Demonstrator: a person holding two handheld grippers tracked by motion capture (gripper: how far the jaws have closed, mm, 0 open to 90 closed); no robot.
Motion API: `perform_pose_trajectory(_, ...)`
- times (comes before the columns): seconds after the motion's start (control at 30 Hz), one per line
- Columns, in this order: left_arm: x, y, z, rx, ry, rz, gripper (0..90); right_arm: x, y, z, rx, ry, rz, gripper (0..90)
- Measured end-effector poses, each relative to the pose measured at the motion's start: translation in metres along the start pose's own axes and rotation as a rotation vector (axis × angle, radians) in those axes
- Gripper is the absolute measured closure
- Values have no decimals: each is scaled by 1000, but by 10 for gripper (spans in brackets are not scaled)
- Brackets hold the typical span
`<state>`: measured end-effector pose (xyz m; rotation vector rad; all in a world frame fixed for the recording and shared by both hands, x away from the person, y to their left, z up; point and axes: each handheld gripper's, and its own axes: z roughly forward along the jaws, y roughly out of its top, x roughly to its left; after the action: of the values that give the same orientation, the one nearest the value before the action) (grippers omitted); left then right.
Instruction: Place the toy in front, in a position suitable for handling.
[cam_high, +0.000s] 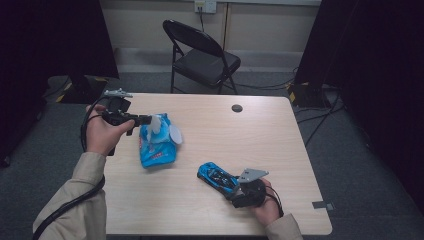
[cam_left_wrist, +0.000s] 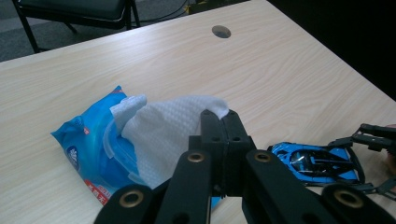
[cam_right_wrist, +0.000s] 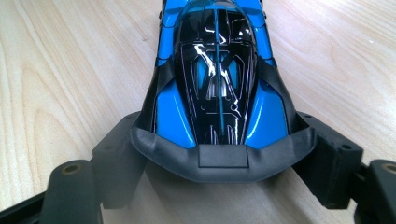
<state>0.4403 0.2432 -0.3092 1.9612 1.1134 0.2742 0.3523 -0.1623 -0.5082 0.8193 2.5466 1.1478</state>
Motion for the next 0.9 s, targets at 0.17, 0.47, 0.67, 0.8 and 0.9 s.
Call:
perform_pose_trajectory(0.17, -6, 3, -7, -16, -1, 3, 900, 0, 0, 0, 0, 0, 0, 241)
perform_pose_trajectory(0.47, -23, 10, -29, -37, -21, 30, 900, 0, 0, 0, -1, 0, 0, 241)
perform_pose_trajectory(0.67, -37, 5, -34, -59, -64, 39, 900, 0, 0, 0, 0, 0, 0, 241)
perform_pose_trajectory(0.8, -50, 4, -37, -62, -83, 58, 900, 0, 0, 0, 0, 0, 0, 241)
perform_pose_trajectory(0.9, -57, 4, -41, -80, -106, 62, 900, 0, 0, 0, 0, 1, 0, 241)
